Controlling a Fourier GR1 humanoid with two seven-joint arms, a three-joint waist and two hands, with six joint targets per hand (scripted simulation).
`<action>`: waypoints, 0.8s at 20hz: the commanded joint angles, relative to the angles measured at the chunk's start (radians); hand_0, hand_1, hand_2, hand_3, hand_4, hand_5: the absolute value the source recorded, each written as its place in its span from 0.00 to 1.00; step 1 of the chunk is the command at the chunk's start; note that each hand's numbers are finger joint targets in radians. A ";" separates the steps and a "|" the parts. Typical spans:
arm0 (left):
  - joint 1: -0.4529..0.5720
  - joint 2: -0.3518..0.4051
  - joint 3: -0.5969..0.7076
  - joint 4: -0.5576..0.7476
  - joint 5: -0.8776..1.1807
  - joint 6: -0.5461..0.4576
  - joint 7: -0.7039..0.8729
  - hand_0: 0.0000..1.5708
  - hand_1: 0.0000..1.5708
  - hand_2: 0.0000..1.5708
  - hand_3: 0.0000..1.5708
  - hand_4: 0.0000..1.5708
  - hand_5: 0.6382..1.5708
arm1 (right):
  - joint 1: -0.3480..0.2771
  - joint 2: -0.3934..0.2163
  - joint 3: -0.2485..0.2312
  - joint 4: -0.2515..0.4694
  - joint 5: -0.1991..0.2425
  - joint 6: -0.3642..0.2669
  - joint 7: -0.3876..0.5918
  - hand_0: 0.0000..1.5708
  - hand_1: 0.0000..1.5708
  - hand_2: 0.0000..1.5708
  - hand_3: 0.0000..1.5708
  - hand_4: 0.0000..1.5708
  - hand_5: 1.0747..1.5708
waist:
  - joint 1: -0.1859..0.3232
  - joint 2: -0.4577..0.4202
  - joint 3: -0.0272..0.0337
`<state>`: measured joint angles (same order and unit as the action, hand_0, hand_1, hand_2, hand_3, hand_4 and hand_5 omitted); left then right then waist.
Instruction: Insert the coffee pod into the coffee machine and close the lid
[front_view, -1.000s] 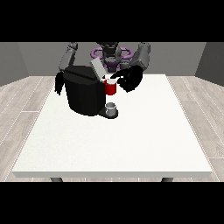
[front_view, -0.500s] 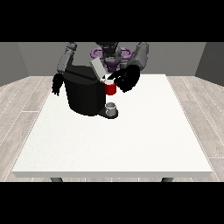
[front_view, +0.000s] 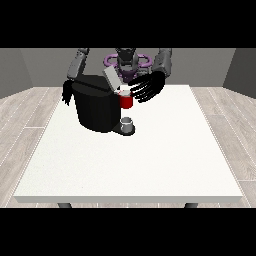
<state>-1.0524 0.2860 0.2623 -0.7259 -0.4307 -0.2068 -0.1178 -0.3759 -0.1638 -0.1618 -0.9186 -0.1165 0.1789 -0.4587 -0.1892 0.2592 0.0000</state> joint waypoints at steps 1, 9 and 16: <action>0.156 -0.073 -0.005 -0.008 0.049 -0.041 -0.096 0.00 0.00 0.00 0.00 0.00 1.00 | 0.134 0.050 0.022 0.006 0.012 -0.003 -0.057 0.00 0.00 0.00 0.00 0.17 1.00 | 0.059 -0.129 -0.0004; 0.537 -0.200 0.039 0.021 0.160 -0.103 -0.264 0.00 0.00 0.00 0.00 0.13 1.00 | 0.328 0.077 0.094 -0.076 0.047 0.005 -0.017 0.00 0.00 0.00 0.00 0.06 1.00 | 0.152 -0.433 -0.0019; 0.767 -0.186 0.047 0.061 0.171 -0.141 -0.285 0.00 0.00 0.00 0.00 0.22 1.00 | 0.375 0.162 0.283 -0.315 0.124 -0.098 0.151 0.00 0.00 0.00 0.00 0.13 1.00 | 0.113 -0.637 -0.0015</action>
<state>-0.4144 0.1051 0.3152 -0.6805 -0.2633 -0.3225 -0.3827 -0.0405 -0.0335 0.0441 -1.1293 -0.0045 0.1142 -0.3773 -0.0728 -0.2717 -0.0020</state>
